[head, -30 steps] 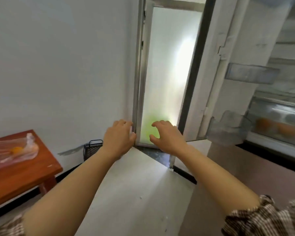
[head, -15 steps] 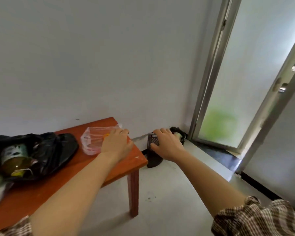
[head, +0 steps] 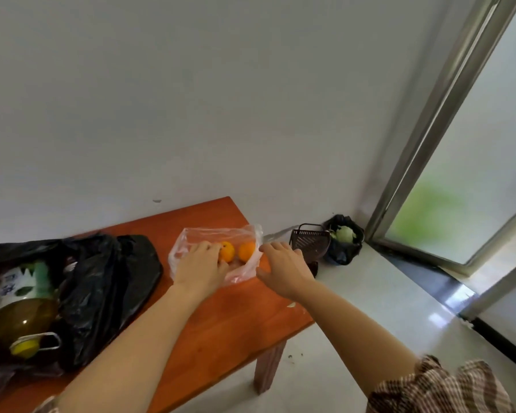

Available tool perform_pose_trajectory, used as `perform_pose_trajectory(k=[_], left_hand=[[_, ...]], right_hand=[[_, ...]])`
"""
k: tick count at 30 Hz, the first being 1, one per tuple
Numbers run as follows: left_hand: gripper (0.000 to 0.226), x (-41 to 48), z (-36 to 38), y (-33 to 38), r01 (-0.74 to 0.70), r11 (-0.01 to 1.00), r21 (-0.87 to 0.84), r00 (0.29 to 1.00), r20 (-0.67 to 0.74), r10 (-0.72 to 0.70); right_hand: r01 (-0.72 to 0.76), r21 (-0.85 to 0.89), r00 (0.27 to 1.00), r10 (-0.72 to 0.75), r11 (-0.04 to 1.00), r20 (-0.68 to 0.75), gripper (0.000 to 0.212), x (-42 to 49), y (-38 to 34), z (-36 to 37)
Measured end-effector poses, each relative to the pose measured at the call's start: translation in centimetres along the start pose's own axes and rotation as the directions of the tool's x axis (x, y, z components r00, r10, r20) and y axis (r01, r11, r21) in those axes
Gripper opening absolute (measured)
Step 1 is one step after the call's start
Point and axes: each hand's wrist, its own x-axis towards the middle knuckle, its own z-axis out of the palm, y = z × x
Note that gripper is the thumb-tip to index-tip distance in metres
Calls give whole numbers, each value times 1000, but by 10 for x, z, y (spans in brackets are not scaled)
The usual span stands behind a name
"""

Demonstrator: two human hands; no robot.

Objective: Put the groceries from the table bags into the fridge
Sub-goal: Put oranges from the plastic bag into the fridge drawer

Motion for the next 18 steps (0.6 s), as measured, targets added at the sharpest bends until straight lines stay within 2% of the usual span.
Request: perform_pose_trajectory(k=[7, 11, 18], left_hand=[[34, 88, 46, -40, 2, 999, -38, 993, 121, 2], [36, 117, 70, -55, -38, 998, -59, 983, 180, 48], [40, 154, 99, -75, -137, 987, -85, 948, 276, 155]], right_hand=[[72, -110, 996, -65, 991, 67, 34, 92, 5, 44], [97, -118, 990, -83, 988, 116, 31, 122, 6, 62], [-114, -132, 961, 143, 985, 238, 37, 160, 14, 91]])
